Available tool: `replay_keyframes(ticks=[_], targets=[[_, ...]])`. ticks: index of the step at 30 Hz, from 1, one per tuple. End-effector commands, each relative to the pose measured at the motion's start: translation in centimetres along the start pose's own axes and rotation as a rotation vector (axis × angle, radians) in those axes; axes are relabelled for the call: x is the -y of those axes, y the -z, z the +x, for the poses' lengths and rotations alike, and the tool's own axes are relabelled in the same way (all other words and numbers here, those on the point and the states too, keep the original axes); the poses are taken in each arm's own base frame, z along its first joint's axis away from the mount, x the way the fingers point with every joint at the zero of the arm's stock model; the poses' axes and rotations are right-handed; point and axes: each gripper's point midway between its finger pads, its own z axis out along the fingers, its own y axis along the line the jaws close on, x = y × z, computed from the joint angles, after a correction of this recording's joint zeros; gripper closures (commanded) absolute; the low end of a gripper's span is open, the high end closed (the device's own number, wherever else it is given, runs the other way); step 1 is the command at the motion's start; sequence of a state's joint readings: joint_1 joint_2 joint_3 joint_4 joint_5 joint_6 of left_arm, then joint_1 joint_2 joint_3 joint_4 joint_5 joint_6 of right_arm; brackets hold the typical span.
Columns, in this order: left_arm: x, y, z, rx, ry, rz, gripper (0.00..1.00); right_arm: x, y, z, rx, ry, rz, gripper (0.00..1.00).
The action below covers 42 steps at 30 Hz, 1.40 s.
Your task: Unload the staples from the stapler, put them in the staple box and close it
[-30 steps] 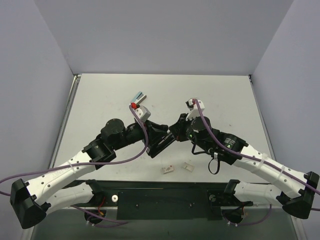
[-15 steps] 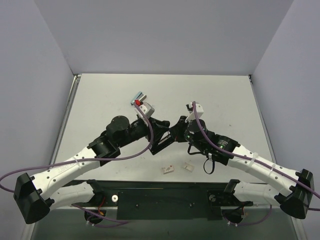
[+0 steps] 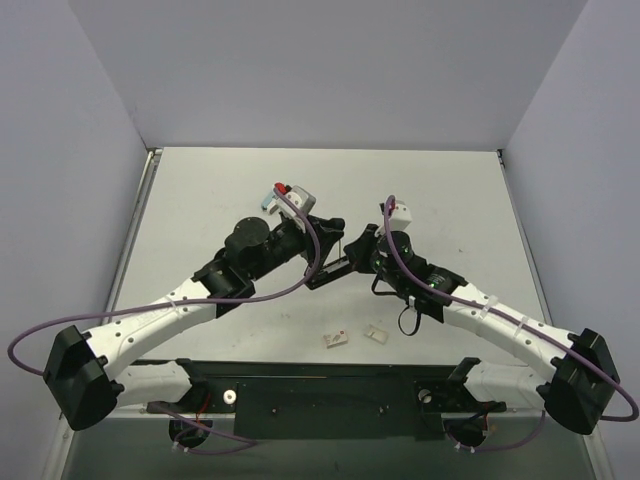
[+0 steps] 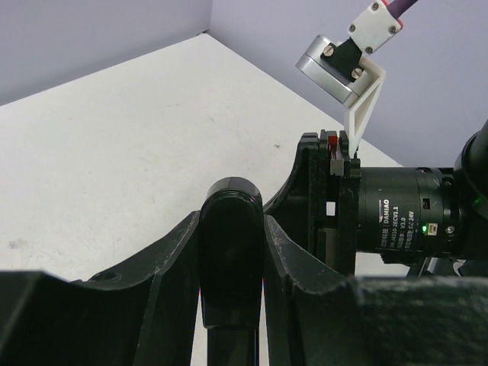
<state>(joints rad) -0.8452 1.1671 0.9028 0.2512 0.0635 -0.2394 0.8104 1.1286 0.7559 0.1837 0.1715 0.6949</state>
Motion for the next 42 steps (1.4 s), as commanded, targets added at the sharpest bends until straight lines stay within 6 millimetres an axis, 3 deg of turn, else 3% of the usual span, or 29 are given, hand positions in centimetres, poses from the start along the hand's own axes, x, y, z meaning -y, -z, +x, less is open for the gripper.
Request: replay_keyframes(ticks=[1, 15, 20, 24, 32, 42], targets=[[1.7, 0.1, -11.9, 0.382, -0.022, 0.052, 1.00, -0.3, -1.2, 0.8, -0.020, 0.015, -0.033, 1.00], [-1.8, -2.2, -13.5, 0.462, -0.007, 0.015, 1.00, -1.0, -4.7, 2.7, -0.070, 0.023, -0.090, 1.00], [-3.2, -3.2, -13.1, 0.467, -0.006, -0.004, 1.00, -1.6, -5.8, 2.9, -0.065, -0.004, -0.116, 1.00], [-4.0, -3.8, -12.3, 0.461, -0.015, -0.026, 1.00, -2.7, -6.4, 3.4, -0.080, -0.027, -0.170, 1.00], [-5.6, -5.9, -10.2, 0.421, -0.006, -0.025, 1.00, -4.5, -8.1, 2.2, -0.054, -0.034, -0.231, 1.00], [-7.9, -7.4, -8.3, 0.388, 0.013, -0.054, 1.00, -4.9, -9.2, 1.5, -0.049, -0.074, -0.282, 1.00]])
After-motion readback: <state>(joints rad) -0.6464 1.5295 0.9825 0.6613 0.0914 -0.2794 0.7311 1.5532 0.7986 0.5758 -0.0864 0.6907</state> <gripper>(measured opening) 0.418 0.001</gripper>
